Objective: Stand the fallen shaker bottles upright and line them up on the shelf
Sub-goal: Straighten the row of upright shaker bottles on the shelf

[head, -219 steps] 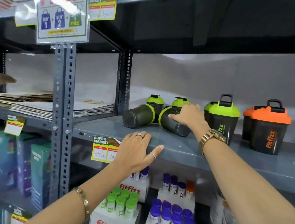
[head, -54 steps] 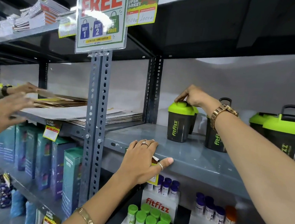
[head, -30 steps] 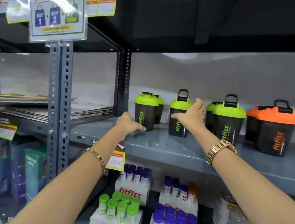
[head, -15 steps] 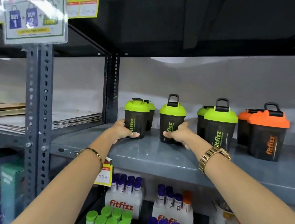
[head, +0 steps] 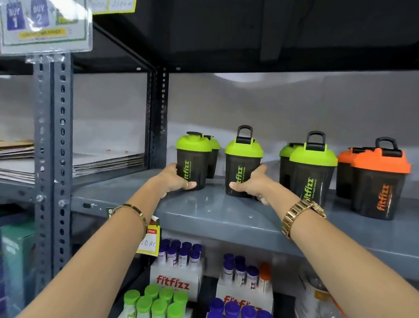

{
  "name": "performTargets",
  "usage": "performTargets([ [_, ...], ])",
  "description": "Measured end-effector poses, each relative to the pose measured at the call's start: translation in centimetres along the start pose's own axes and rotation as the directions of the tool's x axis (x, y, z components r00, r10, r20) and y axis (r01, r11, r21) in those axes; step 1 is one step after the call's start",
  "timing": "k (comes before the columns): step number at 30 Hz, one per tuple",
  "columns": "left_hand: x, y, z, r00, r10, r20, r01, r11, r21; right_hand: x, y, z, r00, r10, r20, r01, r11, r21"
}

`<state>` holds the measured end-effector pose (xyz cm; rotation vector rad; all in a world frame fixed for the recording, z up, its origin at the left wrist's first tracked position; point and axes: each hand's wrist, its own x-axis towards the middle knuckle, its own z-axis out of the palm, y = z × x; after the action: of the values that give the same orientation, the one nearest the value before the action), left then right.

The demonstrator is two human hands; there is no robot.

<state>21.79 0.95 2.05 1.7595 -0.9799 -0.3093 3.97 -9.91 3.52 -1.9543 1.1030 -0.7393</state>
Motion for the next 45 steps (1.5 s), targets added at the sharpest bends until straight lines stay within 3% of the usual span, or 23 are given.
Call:
performTargets([
  [3, -0.1, -0.2, -0.2, 1.000, -0.007, -0.024, 0.007, 1.000, 0.009, -1.1, 0.0, -0.6, 1.000, -0.002, 0.008, 0.002, 0.999, -0.045],
  [6, -1.2, 0.1, 0.2, 0.991, 0.025, -0.129, 0.000, 0.982, 0.191, -2.6, 0.3, -1.3, 0.999, -0.052, -0.005, 0.051, 0.990, -0.132],
  [9, -2.7, 0.9, 0.7, 0.946, 0.226, -0.232, -0.111, 0.899, 0.424, -3.7, 0.8, -1.6, 0.999, -0.030, -0.013, 0.028, 0.988, -0.151],
  [13, -4.3, 2.1, 1.5, 0.798, 0.550, -0.247, -0.301, 0.719, 0.627, -5.2, 1.3, -2.6, 0.994, -0.062, -0.088, 0.055, 0.996, -0.077],
  [15, -4.8, 2.7, 2.2, 0.663, 0.713, -0.228, -0.390, 0.589, 0.707, -6.0, 2.2, -3.3, 0.972, -0.156, -0.174, 0.144, 0.986, -0.080],
  [17, -5.2, 3.5, 3.4, 0.519, 0.834, -0.188, -0.481, 0.467, 0.743, -6.5, 3.1, -4.4, 0.915, -0.263, -0.304, 0.248, 0.965, -0.090],
  [19, -5.6, 4.6, 5.0, 0.476, 0.861, -0.181, -0.568, 0.458, 0.684, -7.0, 3.9, -5.8, 0.839, -0.335, -0.429, 0.329, 0.940, -0.089],
  [23, -7.1, 7.3, 8.6, 0.487, 0.856, -0.175, -0.707, 0.504, 0.496, -7.8, 5.0, -9.4, 0.649, -0.448, -0.615, 0.364, 0.893, -0.266],
  [26, -8.1, 9.0, 11.3, 0.565, 0.807, -0.173, -0.742, 0.589, 0.321, -8.3, 6.3, -12.2, 0.507, -0.503, -0.699, 0.349, 0.862, -0.367],
  [28, -8.1, 9.9, 13.1, 0.669, 0.731, -0.132, -0.702, 0.680, 0.211, -8.3, 7.5, -13.9, 0.459, -0.506, -0.730, 0.301, 0.862, -0.408],
  [31, -8.1, 11.2, 15.2, 0.834, 0.552, 0.004, -0.551, 0.834, 0.024, -7.9, 9.1, -15.8, 0.512, -0.420, -0.750, 0.153, 0.903, -0.401],
  [34, -7.9, 12.4, 16.7, 0.916, 0.367, 0.162, -0.368, 0.930, -0.025, -7.2, 10.0, -16.9, 0.600, -0.320, -0.733, 0.129, 0.943, -0.307],
  [40, -5.7, 12.3, 18.7, 0.948, 0.184, 0.258, -0.171, 0.983, -0.074, -6.2, 11.3, -17.3, 0.806, -0.046, -0.590, 0.069, 0.997, 0.016],
  [45, -5.1, 11.8, 19.5, 0.961, 0.175, 0.214, -0.164, 0.984, -0.071, -5.3, 11.6, -17.5, 0.843, 0.011, -0.538, 0.003, 1.000, 0.025],
])
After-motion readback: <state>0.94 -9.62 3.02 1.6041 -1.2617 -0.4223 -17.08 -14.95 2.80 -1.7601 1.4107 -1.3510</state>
